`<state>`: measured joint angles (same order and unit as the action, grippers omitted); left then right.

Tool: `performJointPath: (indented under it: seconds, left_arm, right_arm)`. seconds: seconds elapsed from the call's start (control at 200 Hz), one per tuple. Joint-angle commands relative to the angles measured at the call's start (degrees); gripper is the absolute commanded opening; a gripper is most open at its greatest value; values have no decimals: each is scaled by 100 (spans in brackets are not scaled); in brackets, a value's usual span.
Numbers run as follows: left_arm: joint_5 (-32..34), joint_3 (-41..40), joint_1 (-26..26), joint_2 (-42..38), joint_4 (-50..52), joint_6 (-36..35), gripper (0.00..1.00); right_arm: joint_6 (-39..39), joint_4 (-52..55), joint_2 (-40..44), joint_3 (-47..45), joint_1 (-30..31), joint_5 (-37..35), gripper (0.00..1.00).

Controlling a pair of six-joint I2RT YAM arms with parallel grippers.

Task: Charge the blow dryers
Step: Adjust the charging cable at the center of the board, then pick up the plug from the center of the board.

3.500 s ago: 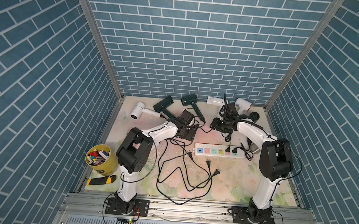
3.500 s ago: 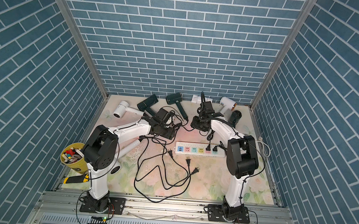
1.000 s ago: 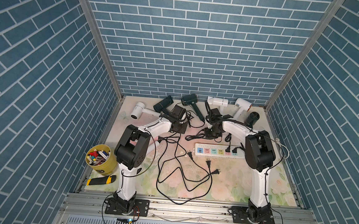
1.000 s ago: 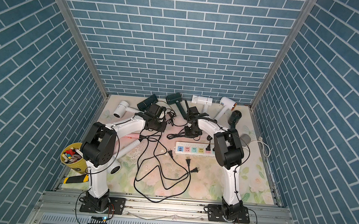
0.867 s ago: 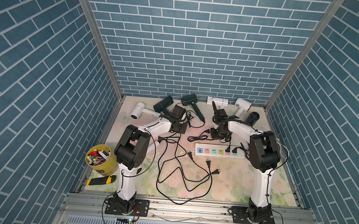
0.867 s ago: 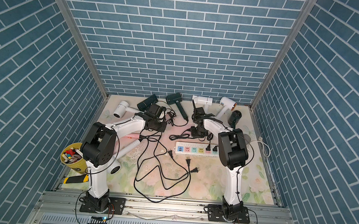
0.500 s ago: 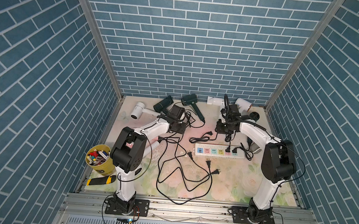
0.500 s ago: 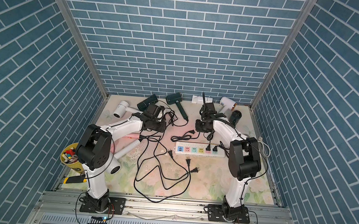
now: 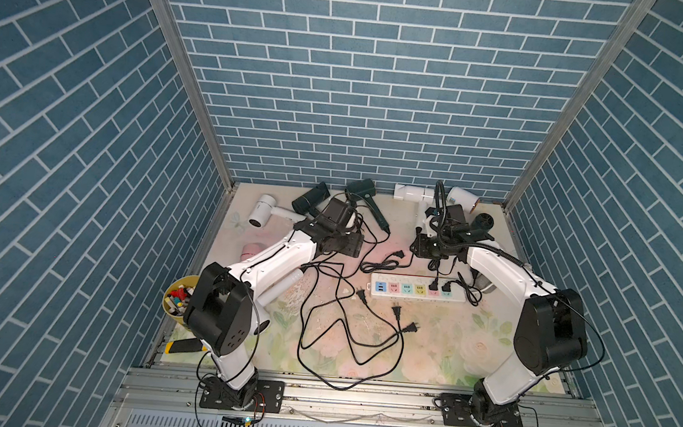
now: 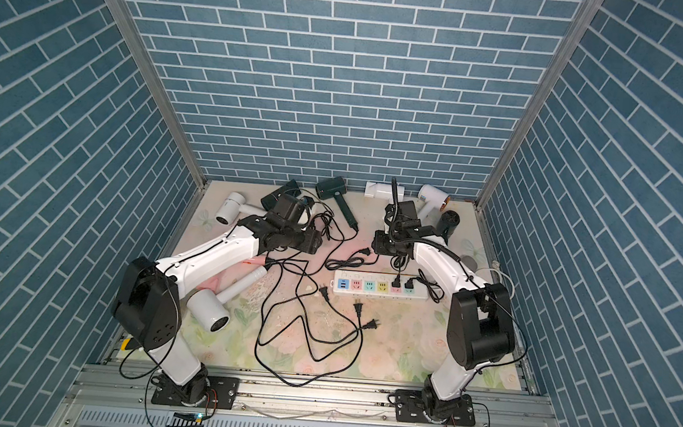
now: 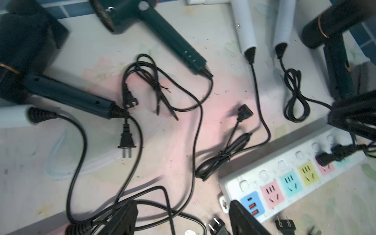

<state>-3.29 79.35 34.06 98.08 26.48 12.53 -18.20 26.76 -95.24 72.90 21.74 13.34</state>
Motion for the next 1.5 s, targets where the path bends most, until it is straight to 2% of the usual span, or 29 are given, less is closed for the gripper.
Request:
performJointPath:
  seconds: [0.0, 0.3, 0.465, 0.67, 0.83, 0.995, 1.135, 1.375, 1.495]
  left_arm:
    - [166, 254, 293, 386, 519, -352, 73]
    - [-242, 1181, 382, 1664, 1007, -987, 58]
    - [-161, 1535, 374, 2157, 1132, -1121, 56]
    - [-269, 1819, 378, 2507, 1116, -1191, 55]
    - [-346, 2114, 373, 2773, 1210, -1244, 45]
    - [-486, 2139, 375, 2911, 1155, -1245, 41]
    - [-480, 2060, 373, 2980, 1131, -1253, 40]
    - [-392, 1827, 364, 2918, 1119, -1227, 52]
    - [-412, 1651, 364, 2796, 1028, -1218, 54]
  right_arm:
    - [-157, -195, 315, -262, -16, 20, 33]
    - [-184, -251, 728, -789, -68, -51, 33]
    - [-184, -273, 836, -934, -134, -12, 33]
    - [-184, -327, 867, -1028, -183, 41, 33]
    - [-193, -365, 841, -1068, -204, 88, 33]
    - [-184, -373, 841, -1090, -222, 96, 33]
    - [-180, -372, 851, -1118, -248, 107, 33]
    - [-184, -375, 893, -1142, -258, 133, 33]
    - [-193, -378, 911, -1155, -258, 159, 33]
